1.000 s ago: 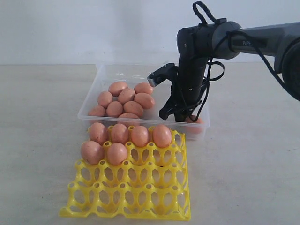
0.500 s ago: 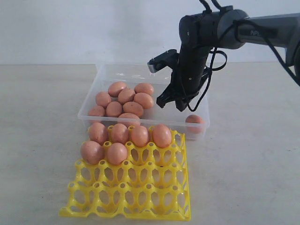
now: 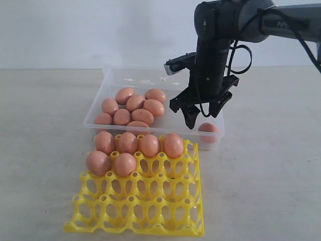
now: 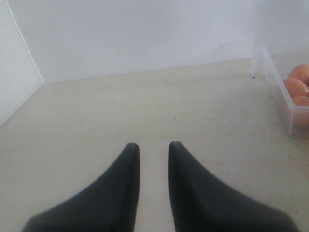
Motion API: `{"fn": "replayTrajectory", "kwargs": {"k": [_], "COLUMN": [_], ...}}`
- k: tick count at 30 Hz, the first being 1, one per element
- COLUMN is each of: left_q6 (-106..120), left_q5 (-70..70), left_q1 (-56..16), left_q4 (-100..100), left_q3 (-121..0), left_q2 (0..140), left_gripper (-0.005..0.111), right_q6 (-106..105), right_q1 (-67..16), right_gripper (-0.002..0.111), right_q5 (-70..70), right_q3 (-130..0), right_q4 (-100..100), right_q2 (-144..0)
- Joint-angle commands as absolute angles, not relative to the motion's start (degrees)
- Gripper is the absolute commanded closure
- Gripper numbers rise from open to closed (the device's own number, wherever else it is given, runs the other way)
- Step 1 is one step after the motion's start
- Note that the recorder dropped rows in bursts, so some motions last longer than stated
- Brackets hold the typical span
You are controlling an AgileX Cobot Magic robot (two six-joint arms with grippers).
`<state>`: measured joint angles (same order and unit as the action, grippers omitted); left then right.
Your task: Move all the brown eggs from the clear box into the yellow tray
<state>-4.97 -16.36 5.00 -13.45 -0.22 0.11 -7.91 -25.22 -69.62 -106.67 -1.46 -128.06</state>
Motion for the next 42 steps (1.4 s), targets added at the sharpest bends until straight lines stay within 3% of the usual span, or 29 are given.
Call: {"fn": "replayTrajectory", "kwargs": {"k": [1,22,24,28,30,42], "left_q6": [-5.09,-5.09,-5.09,-5.09,-5.09,-5.09], "left_q5": [-16.27,-16.27,-16.27,-16.27,-16.27,-16.27], "left_q1": [5.10,5.10,5.10,5.10,5.10,5.21], "left_q4": [-13.34,-13.34,-13.34,-13.34,-13.34,-13.34], "left_q3": [0.00,0.00,0.00,0.00,0.00,0.00], "left_q2": [0.00,0.00,0.00,0.00,0.00,0.00], "left_gripper": [0.085,0.085,0.085,0.085,0.085,0.085], "right_q6": [-5.52,1.82,2.76,2.98,2.98,-4.63], "right_q1": [-25.16,-25.16,-25.16,-25.16,-25.16,-25.16], "right_gripper": [0.041,0.041,0.047,0.074,0.082,0.090], "right_q5": [-69.96,-69.96,-69.96,-69.96,-69.96,-67.33], "right_q3": [-106.85,-106.72,-106.72,-106.72,-106.72,-106.92], "right_q4": [-1.11,-0.55,-0.67,-0.78,-0.78,-0.66], "right_q2": [-127.45,-133.93,-134.49,-135.19,-135.24,-134.08]}}
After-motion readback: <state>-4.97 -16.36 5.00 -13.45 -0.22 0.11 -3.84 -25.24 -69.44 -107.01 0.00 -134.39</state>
